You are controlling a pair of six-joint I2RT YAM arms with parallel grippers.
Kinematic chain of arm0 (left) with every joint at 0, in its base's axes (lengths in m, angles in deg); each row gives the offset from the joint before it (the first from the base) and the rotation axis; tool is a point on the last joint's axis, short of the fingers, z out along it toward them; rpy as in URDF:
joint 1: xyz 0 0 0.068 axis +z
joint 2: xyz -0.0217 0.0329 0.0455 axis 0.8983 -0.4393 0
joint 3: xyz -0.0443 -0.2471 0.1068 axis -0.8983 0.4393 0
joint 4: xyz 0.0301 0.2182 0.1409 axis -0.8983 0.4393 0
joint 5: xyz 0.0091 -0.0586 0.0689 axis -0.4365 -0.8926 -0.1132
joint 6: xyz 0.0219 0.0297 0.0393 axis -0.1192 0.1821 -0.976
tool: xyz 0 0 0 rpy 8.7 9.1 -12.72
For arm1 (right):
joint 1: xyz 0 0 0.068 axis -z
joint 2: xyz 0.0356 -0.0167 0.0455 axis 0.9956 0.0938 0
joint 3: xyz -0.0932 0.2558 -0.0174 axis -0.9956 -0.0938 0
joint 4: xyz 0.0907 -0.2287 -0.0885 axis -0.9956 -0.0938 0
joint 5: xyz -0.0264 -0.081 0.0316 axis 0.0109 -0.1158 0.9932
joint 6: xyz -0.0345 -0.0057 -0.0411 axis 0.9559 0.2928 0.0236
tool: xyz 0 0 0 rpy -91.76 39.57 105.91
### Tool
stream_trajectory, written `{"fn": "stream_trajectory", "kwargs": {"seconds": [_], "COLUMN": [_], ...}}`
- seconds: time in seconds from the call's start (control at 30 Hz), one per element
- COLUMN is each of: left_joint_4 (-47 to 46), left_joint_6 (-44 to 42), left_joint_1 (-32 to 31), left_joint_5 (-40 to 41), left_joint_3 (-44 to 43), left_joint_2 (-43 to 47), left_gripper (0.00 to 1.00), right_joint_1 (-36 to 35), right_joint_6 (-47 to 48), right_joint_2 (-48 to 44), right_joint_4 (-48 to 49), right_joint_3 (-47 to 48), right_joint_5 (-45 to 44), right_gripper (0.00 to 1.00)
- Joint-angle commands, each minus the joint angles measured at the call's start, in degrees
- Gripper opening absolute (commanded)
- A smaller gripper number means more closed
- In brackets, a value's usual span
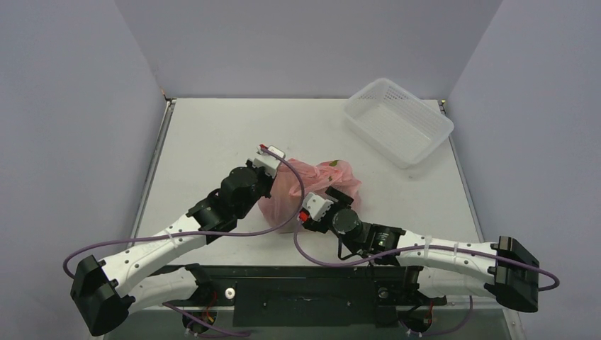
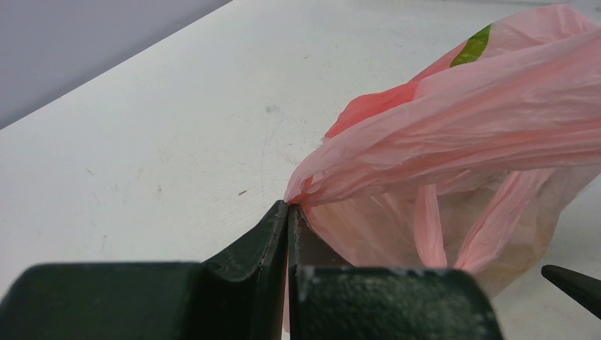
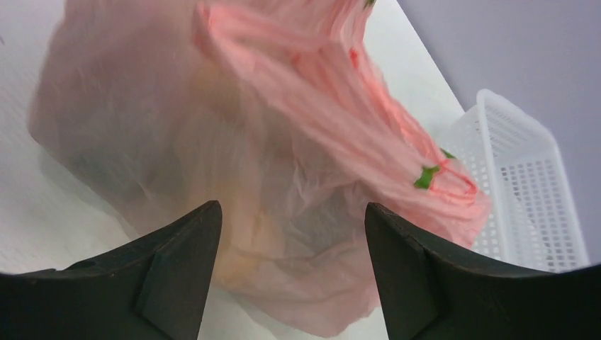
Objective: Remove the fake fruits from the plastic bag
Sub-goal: Untie the plastic bag at the center of the board.
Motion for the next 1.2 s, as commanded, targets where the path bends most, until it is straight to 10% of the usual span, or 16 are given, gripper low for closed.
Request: {"fn": "stream_trajectory", "kwargs": {"seconds": [0.0, 0.57, 1.17], "left_joint_4": [-4.05, -4.16, -4.31], "left_joint_6": [-0.18, -0.15, -0.05], "left_joint_1": [0.18, 0.17, 0.18], "left_joint_5": [-0.18, -1.25, -2.26], "left_joint_3": [-0.24, 0.01, -0.09], "left_joint_2": [1.83, 1.94, 1.05], "left_gripper": [0.0, 0.0, 0.0], "right_joint_1": [-0.65, 3.56, 13.34], "right_joint_6": [15.84, 23.01, 8.48], "right_joint_2": [-2.15, 12.68, 11.16], "right_joint_4": [12.98, 38.63, 32.43], "right_joint_3": [-5.77, -3.24, 2.69], "right_joint_5": [-3.58, -9.37, 6.44], "right_gripper": [0.7, 0.64, 0.58]}}
